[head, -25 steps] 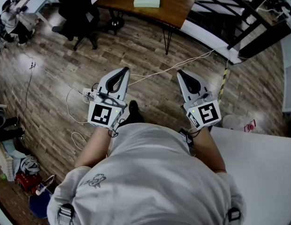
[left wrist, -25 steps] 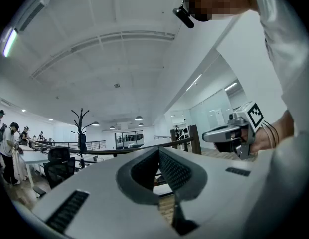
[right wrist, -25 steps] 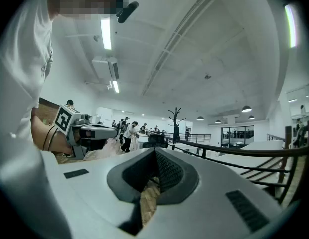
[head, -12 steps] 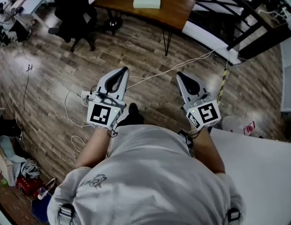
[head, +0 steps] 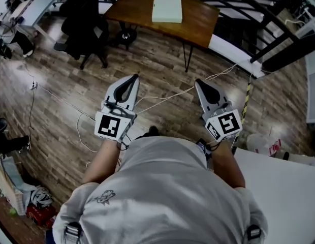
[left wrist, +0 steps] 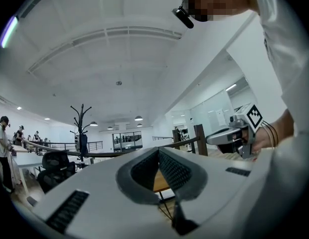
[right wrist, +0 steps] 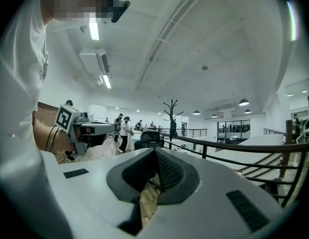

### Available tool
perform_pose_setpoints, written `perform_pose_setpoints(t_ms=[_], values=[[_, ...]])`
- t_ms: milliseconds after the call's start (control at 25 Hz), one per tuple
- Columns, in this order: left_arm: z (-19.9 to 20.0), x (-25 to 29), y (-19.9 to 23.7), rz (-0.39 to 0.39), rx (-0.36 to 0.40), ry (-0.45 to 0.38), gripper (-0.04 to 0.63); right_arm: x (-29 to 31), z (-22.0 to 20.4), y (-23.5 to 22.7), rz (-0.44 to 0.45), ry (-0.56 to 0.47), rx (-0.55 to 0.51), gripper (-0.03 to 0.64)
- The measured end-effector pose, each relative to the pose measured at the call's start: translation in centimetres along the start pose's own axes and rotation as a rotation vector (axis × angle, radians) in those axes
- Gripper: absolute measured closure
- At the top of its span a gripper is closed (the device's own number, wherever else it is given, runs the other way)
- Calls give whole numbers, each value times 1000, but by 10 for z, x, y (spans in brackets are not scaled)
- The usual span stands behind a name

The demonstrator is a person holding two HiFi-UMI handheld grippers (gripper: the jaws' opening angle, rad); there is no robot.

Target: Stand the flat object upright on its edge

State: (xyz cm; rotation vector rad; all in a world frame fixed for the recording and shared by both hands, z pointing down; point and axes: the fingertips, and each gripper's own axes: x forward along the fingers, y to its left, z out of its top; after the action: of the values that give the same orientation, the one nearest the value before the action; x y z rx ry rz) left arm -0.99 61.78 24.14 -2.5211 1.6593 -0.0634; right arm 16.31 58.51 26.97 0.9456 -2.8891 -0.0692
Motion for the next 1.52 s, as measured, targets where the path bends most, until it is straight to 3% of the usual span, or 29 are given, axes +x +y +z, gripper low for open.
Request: perform_pose_setpoints(t_ms=[200, 400, 800, 1160, 1520], values=[[3, 17, 45, 13, 42, 16, 583, 33, 2, -9, -4, 10, -10, 583], [-10, 43, 68, 10, 17, 19, 583, 63, -4, -32, 2, 24, -1, 583], [-22, 137, 100, 54, 4, 28, 583, 130, -8, -126, 79, 6, 11, 583], [-20, 231, 87, 93, 10, 27, 583, 153, -8, -230, 120, -28, 27, 583], [-34, 280, 107, 135, 22, 66, 583, 188, -11, -278, 149, -43, 66, 583]])
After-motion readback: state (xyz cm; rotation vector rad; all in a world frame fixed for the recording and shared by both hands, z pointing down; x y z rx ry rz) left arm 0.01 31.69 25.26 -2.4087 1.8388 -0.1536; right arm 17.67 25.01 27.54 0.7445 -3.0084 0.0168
